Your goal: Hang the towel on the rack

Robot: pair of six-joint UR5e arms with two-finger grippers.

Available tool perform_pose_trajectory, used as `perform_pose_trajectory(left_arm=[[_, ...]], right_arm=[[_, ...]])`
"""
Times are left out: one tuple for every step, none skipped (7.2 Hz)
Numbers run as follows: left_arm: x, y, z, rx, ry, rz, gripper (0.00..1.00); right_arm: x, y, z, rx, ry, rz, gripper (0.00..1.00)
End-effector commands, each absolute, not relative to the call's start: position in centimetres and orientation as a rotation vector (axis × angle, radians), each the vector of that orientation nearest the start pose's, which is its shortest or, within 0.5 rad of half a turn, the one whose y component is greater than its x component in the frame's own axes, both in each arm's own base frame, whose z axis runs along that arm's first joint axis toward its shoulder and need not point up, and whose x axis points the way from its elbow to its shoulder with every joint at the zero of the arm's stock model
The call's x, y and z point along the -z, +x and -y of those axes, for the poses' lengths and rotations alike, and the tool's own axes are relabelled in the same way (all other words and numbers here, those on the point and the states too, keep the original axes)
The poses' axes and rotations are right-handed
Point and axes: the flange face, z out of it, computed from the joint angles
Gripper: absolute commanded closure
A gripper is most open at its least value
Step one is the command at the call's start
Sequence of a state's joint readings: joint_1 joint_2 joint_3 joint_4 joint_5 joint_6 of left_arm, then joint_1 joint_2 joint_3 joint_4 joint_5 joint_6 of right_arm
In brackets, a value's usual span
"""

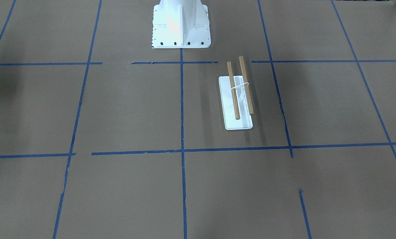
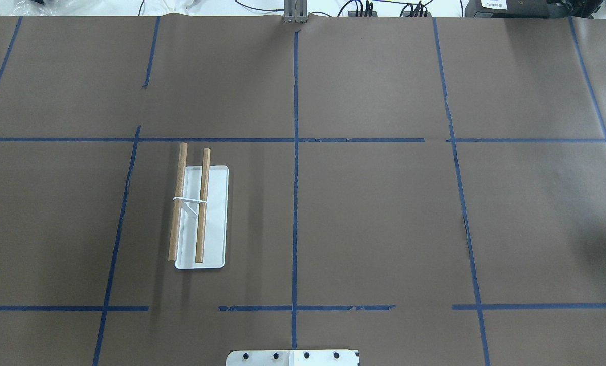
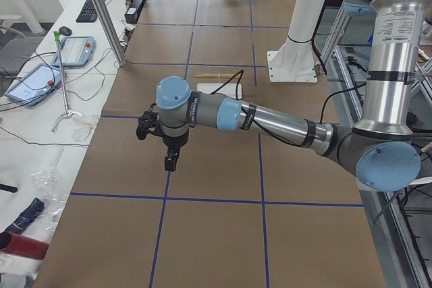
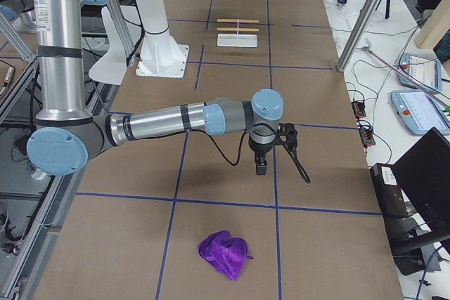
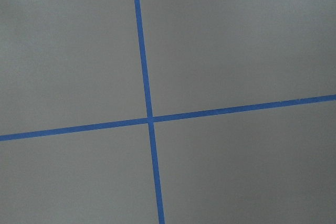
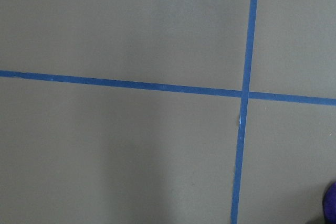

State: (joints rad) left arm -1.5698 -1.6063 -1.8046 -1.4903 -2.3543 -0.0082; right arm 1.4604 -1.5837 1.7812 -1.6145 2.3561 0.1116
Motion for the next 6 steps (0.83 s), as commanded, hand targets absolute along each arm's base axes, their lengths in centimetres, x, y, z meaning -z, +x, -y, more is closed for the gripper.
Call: perform_pose_trajectory(left_arm=[[-52.4, -5.0, 50.7, -0.106, 0.2, -0.791, 0.0], [-51.4, -4.5, 50.6, -0.126, 0.22, -0.792, 0.0], [-51.1, -4.4, 50.6, -0.134, 0.236, -0.792, 0.0], [-50.9, -4.4, 50.7, -0.139, 0.252, -0.791, 0.0], [-50.8, -4.3, 50.7, -0.141, 0.253, -0.791, 0.0], [-50.8, -4.3, 50.7, -0.139, 0.252, -0.791, 0.0]], right_arm=[[-57.7, 1.0, 48.3, 0.058, 0.039, 0.79, 0.0], [-59.8, 1.5, 47.7, 0.042, 0.003, 0.796, 0.0], [-61.4, 2.3, 47.1, 0.096, 0.014, 0.787, 0.0], [-64.2, 4.5, 46.9, 0.144, 0.027, 0.781, 0.0], [-66.8, 6.0, 46.5, 0.18, 0.025, 0.782, 0.0], [-69.9, 7.7, 44.9, 0.117, -0.022, 0.79, 0.0]])
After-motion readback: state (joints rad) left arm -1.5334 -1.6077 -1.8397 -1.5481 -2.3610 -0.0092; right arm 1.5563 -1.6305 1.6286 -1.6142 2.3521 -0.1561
